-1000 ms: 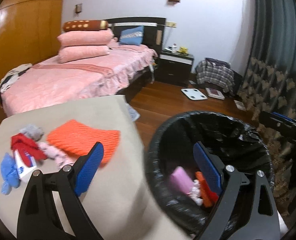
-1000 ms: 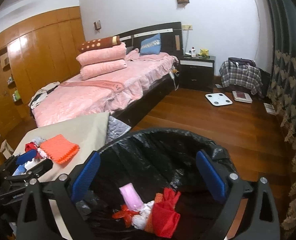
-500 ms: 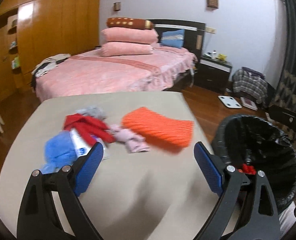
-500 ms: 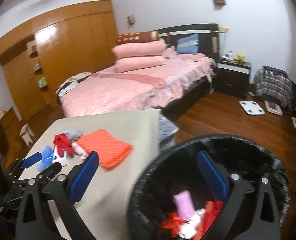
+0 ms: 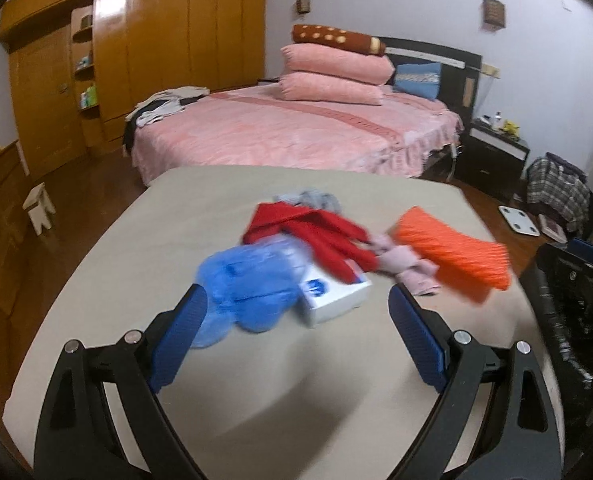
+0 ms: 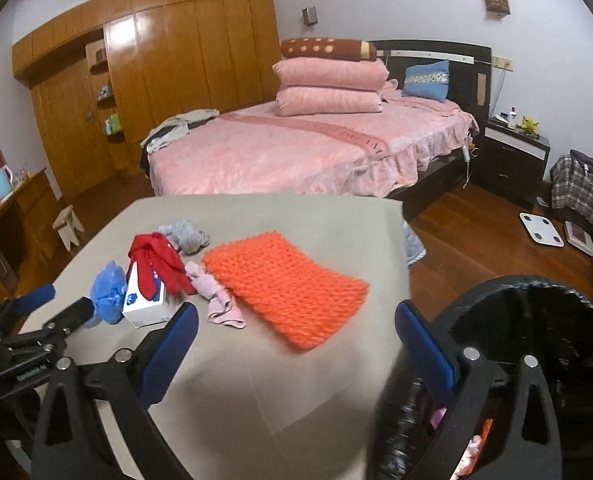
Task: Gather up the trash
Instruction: 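Grasp the blue plastic bag with the left tool, then grasp the pink towel with the right tool while the left tool holds the blue bag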
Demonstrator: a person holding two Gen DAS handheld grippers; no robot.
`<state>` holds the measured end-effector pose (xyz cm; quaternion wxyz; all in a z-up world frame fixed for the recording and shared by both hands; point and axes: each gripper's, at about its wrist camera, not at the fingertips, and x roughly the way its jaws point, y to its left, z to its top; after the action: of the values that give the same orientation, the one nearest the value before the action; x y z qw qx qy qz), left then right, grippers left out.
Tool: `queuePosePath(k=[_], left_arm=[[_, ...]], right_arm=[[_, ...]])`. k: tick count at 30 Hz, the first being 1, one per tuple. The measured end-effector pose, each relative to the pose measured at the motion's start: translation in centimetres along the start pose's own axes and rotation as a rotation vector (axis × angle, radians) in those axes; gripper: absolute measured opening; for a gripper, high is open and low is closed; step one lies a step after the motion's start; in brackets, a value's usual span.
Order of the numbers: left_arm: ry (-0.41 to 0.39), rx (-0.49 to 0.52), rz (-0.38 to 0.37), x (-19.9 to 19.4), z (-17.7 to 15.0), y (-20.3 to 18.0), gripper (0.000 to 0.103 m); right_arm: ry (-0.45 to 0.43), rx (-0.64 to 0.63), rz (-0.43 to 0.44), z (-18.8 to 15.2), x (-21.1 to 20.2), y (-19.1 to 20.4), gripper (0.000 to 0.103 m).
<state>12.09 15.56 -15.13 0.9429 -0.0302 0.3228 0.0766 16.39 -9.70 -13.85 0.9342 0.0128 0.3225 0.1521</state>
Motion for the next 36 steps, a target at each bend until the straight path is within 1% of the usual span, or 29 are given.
queuePosePath(k=[8, 12, 15, 17, 18, 20, 22, 26, 30, 33, 35, 36], left_arm=[[0.043, -0.041, 0.055, 3.0, 0.1, 3.3, 0.089], [0.062, -0.05, 0.054, 4.2, 0.2, 4.3, 0.088], [0.077, -0.051, 0.046, 5.2, 0.2, 4.7, 0.086], [0.086, -0.048, 0.034, 5.9, 0.2, 5.0, 0.086], [0.091, -0.046, 0.03, 6.2, 0.3, 5.0, 0.083], [0.109, -0.048, 0.009, 6.9, 0.3, 5.0, 0.079], [0.126, -0.061, -0.023, 7.6, 0.3, 5.1, 0.074], [0.137, -0.067, -0.065, 8.2, 0.3, 5.1, 0.061], [0.117, -0.077, -0.074, 7.7, 0.1, 5.2, 0.053], [0.098, -0.085, -0.061, 6.8, 0.1, 5.3, 0.049], [0.089, -0.089, -0.049, 6.1, 0.0, 5.4, 0.047], [0.086, -0.089, -0.037, 5.7, 0.0, 5.4, 0.047]], right_arm=[[0.032, -0.047, -0.027, -0.7, 3.5, 1.8, 0.097], [0.047, -0.079, -0.025, -1.0, 4.9, 2.9, 0.095], [0.07, -0.094, -0.005, -1.2, 5.9, 3.6, 0.088], [0.089, -0.098, 0.016, -1.5, 6.5, 3.9, 0.074], [0.102, -0.099, 0.029, -1.7, 6.7, 4.1, 0.071], [0.134, -0.109, 0.052, -2.2, 7.3, 4.4, 0.057], [0.157, -0.109, 0.068, -2.4, 7.8, 4.6, 0.052], [0.17, -0.105, 0.073, -2.5, 8.2, 4.9, 0.052], [0.176, -0.098, 0.062, -2.4, 8.7, 4.7, 0.052], [0.174, -0.087, 0.052, -2.3, 8.8, 4.5, 0.061], [0.17, -0.082, 0.033, -2.2, 8.8, 4.2, 0.073], [0.168, -0.081, 0.03, -2.1, 8.8, 4.1, 0.074]])
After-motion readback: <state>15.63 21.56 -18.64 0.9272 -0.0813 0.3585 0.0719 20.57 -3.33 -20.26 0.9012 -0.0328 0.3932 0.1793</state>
